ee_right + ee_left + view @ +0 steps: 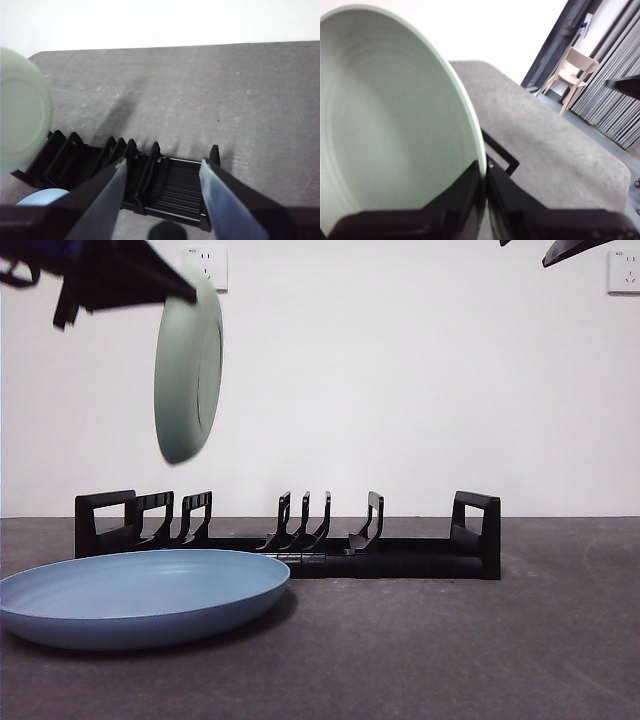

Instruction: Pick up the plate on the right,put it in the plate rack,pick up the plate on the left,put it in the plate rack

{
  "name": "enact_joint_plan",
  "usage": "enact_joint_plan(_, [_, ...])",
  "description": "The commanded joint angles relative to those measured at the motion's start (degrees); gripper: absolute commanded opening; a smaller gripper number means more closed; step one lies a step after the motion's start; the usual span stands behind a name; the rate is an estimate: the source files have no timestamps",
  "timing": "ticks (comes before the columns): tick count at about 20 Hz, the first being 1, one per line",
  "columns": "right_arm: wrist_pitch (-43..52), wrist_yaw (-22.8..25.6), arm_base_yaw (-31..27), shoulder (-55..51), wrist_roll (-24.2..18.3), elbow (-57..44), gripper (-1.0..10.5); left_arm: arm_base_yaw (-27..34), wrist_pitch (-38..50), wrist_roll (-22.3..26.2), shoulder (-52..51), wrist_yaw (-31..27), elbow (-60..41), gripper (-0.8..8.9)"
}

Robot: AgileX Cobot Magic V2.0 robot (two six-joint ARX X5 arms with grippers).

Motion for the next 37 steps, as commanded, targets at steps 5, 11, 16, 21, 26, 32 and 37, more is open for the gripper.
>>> enact_joint_plan(5, [0.39, 0.17, 0.04, 0.22, 0.15, -0.09, 2.5, 1.36, 1.22, 0.0, 4.04, 0.57, 0.44, -0.09])
enact_joint_plan(11, [0.39, 0.17, 0.04, 0.22, 0.15, -0.09, 2.5, 1.31, 0.98, 1.53, 8.0, 0.57, 0.44, -0.09])
enact_joint_plan(16, [0.37, 0.17, 0.04, 0.22, 0.13, -0.09, 2.5, 1.31, -0.61, 2.89, 9.53, -0.52, 0.44, -0.09])
enact_joint_plan(21, [0.39, 0.17, 0.04, 0.22, 0.13, -0.09, 2.5, 1.31, -5.25, 7.39, 9.53, -6.05, 0.44, 0.0])
enact_joint_plan(26, [0.39, 0.15, 0.04, 0.33, 0.15, -0.09, 2.5, 1.29, -7.26, 8.59, 9.53, -4.94, 0.44, 1.06])
enact_joint_plan(32, [0.09, -1.42, 0.2, 0.83, 0.22, -0.09, 2.5, 1.29, -8.33, 8.52, 8.55, -0.57, 0.52, 3.22])
enact_joint_plan(37, [-0.79, -9.7, 1.2, 2.93, 0.85, -0.09, 2.5, 1.22, -9.6, 9.18, 4.33, -0.37, 0.52, 3.23])
